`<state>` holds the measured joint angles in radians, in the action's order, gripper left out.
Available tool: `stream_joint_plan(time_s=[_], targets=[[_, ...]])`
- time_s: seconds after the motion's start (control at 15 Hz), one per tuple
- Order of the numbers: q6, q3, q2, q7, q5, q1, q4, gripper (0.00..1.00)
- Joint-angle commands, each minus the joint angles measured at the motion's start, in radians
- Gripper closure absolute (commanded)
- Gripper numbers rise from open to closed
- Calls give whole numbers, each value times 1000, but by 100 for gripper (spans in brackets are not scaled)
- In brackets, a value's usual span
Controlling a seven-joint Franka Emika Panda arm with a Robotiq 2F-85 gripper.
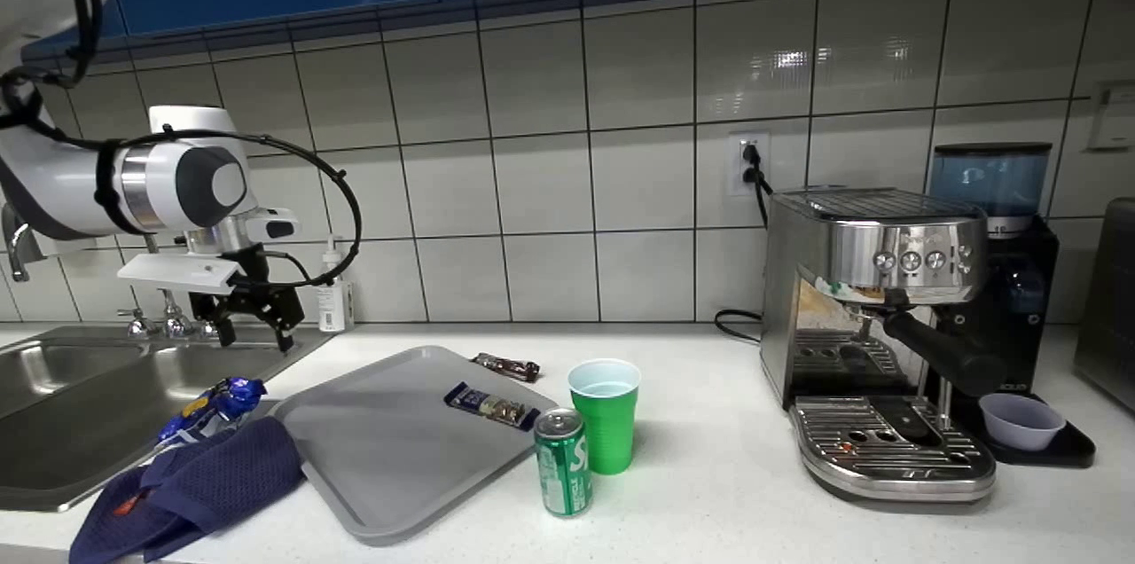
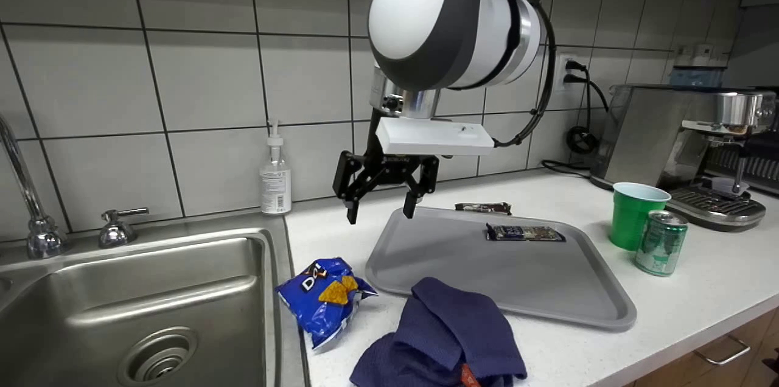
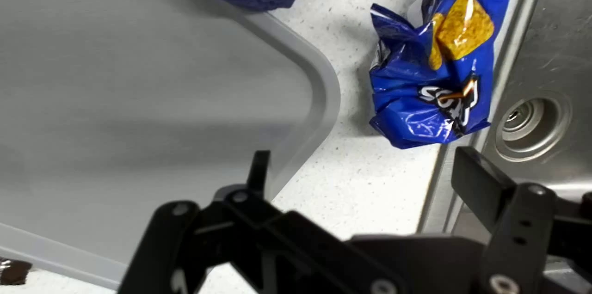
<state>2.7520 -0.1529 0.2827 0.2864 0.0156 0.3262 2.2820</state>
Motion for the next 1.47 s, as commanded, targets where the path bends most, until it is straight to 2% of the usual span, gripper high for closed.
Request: stream_joint_plan(time_s=[0.0,0.67,1.4], targets=[[1,9,33,80,-46,44,-39,0],[-22,50,138,236,-107,174,-151,0],[-26,103,265,284,-90,257,-276,0]])
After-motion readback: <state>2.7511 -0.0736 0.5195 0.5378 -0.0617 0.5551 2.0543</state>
